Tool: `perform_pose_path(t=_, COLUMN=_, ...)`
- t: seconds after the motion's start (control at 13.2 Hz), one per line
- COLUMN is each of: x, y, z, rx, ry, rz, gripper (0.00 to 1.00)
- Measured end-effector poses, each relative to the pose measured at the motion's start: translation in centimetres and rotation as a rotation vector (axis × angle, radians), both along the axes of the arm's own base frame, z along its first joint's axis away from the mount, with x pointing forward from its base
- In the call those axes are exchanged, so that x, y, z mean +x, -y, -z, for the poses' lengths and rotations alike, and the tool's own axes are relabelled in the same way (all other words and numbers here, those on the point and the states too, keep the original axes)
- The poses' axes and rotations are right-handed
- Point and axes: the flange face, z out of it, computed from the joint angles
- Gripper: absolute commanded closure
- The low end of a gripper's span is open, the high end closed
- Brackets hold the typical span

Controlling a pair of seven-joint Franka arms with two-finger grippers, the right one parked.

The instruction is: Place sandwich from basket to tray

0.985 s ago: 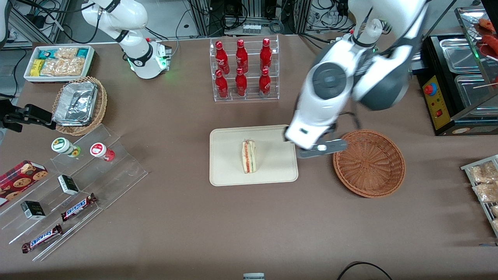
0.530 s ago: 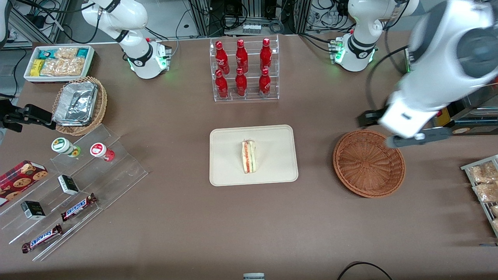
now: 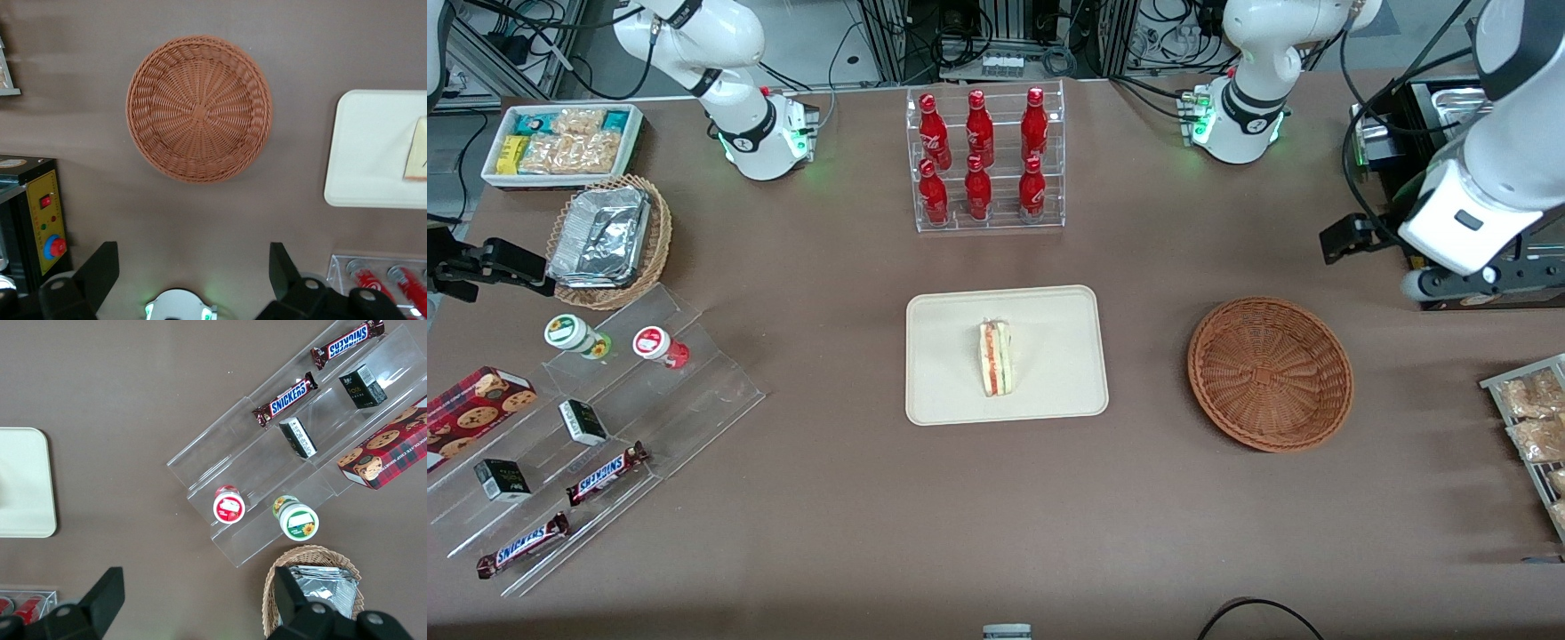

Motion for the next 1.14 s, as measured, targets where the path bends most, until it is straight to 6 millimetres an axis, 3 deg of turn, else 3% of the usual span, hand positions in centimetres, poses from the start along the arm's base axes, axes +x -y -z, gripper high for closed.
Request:
perform_pose_path(t=0.15, x=-1.3, y=-1.7, z=-0.9, rx=-0.022, ry=0.005, rz=0.038, gripper=0.00)
perform_pose_path(t=0.38, x=-3.4, y=-6.3, z=-2.4, rx=-0.073, ry=0.025, rz=0.066, gripper=0.00)
perform_pose_path(t=0.45, x=-4.0, y=-6.9, z=-2.9, rx=-0.077, ry=0.035, rz=0.070, gripper=0.01)
perform_pose_path(t=0.61, x=-4.7, y=-6.9, z=-3.6, rx=-0.078, ry=0.049, rz=0.075, gripper=0.00)
perform_pose_path(t=0.76, x=-4.1, y=-6.1, z=-3.0, rx=-0.080, ry=0.047, rz=0.091, gripper=0.01)
perform_pose_path(t=1.14, x=0.5, y=-3.9, z=-1.6, rx=-0.087, ry=0.054, rz=0.133, gripper=0.00)
